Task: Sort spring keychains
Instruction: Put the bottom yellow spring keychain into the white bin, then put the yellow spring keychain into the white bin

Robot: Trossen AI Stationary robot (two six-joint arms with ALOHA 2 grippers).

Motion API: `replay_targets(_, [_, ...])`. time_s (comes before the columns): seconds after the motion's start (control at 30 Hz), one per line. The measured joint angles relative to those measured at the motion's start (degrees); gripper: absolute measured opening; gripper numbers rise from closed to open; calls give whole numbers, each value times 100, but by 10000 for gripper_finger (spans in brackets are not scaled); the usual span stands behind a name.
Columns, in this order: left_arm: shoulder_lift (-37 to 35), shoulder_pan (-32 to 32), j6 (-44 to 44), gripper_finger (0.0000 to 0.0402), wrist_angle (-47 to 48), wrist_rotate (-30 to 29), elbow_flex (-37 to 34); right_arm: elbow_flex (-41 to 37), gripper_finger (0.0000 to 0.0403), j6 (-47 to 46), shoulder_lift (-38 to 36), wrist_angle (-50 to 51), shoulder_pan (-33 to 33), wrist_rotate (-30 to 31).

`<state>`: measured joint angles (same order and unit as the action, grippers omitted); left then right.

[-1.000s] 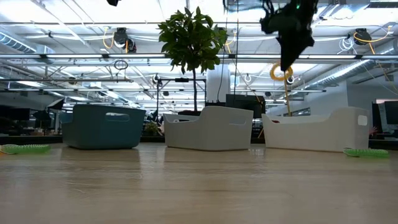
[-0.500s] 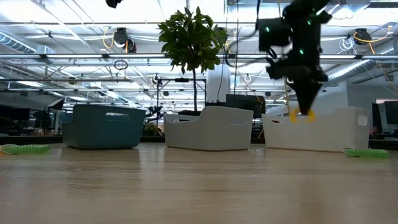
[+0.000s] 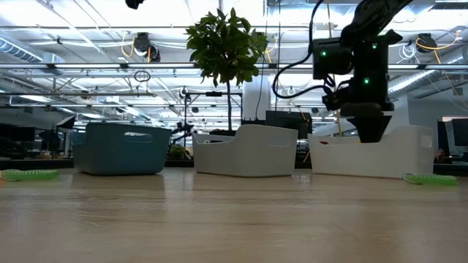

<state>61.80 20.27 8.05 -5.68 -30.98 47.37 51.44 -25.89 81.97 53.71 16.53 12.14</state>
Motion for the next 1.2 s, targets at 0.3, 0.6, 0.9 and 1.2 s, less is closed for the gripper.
replay_targets(0.3, [0, -16, -31, 326, 49, 4, 0, 166, 284, 227, 0, -39, 0, 2])
replay_targets(0.6, [0, -146, -38, 333, 224, 11, 0, 496, 344, 560, -29, -38, 0, -28])
replay_targets(0.9, [0, -162, -85, 333, 240, 9, 0, 685, 353, 776, -1078, -1877, -140, -381])
replay_targets(1.2, [0, -162, -331, 333, 91, 2, -2, -489, 352, 1578, -2219, -6149, -1054, -1190])
